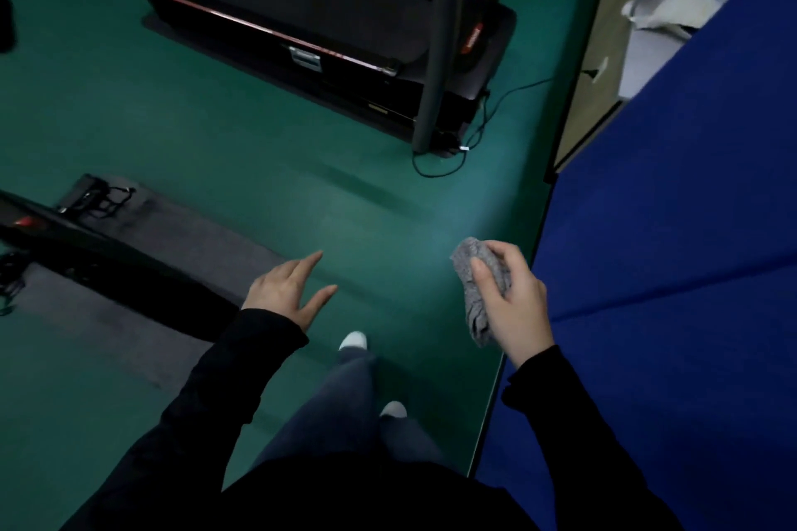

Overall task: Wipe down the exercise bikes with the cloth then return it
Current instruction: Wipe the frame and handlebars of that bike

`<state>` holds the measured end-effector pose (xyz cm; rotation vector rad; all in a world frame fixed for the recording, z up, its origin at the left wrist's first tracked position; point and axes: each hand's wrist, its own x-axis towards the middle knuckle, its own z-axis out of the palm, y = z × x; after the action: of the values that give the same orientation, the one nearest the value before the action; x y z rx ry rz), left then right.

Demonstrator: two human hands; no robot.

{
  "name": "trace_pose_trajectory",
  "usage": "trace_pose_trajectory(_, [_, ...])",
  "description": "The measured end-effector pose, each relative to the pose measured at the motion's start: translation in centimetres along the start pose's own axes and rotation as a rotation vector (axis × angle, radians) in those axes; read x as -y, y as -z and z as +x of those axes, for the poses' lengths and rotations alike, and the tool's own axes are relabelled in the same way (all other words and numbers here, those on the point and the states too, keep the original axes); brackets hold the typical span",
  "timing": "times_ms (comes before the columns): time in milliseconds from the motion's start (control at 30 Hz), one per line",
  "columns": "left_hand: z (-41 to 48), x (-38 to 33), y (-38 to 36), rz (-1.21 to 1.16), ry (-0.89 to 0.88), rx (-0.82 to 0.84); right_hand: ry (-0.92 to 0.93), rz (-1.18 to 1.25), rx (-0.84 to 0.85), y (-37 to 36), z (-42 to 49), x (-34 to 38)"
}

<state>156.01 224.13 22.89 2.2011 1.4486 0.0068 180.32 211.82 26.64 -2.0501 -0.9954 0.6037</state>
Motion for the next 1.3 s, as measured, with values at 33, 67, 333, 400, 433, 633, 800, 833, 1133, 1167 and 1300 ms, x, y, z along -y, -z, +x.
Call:
trace_pose_trajectory(33, [0.7, 0.3, 0.4, -0.009, 0.025, -0.015, 0.014, -0.003, 0.023, -0.6, 1.2, 0.5])
trace_pose_trajectory(67, [1.5, 0.6, 0.8, -0.013, 0.047, -0.029, 0.031, -0.004, 0.046, -1.2, 2.5, 1.1])
trace_pose_trajectory(333, [11.6, 3.3, 4.9, 0.003, 0.091, -0.064, 0.146, 0.009, 0.090, -6.5, 13.8, 7.9])
trace_pose_trajectory(400, [14.5, 3.4, 6.0, 0.017, 0.078, -0.060, 0.168, 0.015, 0.074, -7.1, 16.4, 9.6])
trace_pose_trajectory(433, [15.9, 3.4, 6.6, 0.031, 0.068, -0.051, 0.175, 0.023, 0.060, -7.3, 17.6, 10.1])
trace_pose_trajectory(633, [22.3, 3.6, 9.3, 0.037, 0.043, -0.055, 0.165, -0.003, 0.043, -8.3, 23.6, 11.3])
trace_pose_trajectory(800, [25.1, 4.8, 10.1, 0.028, 0.121, -0.041, 0.193, -0.029, 0.101, -9.9, 28.8, 12.4])
trace_pose_trajectory(833, [25.6, 5.1, 10.2, 0.025, 0.149, -0.046, 0.205, -0.038, 0.133, -10.3, 29.9, 12.7])
trace_pose_trajectory(1133, [31.6, 6.4, 11.1, -0.013, 0.466, -0.128, 0.388, -0.035, 0.463, -15.0, 42.9, 16.7])
trace_pose_trajectory(1167, [32.5, 6.1, 11.3, -0.018, 0.486, -0.134, 0.415, -0.038, 0.494, -15.4, 44.5, 17.3])
trace_pose_trajectory(1300, [35.9, 5.2, 12.1, -0.019, 0.546, -0.153, 0.498, -0.061, 0.614, -17.3, 50.0, 19.2])
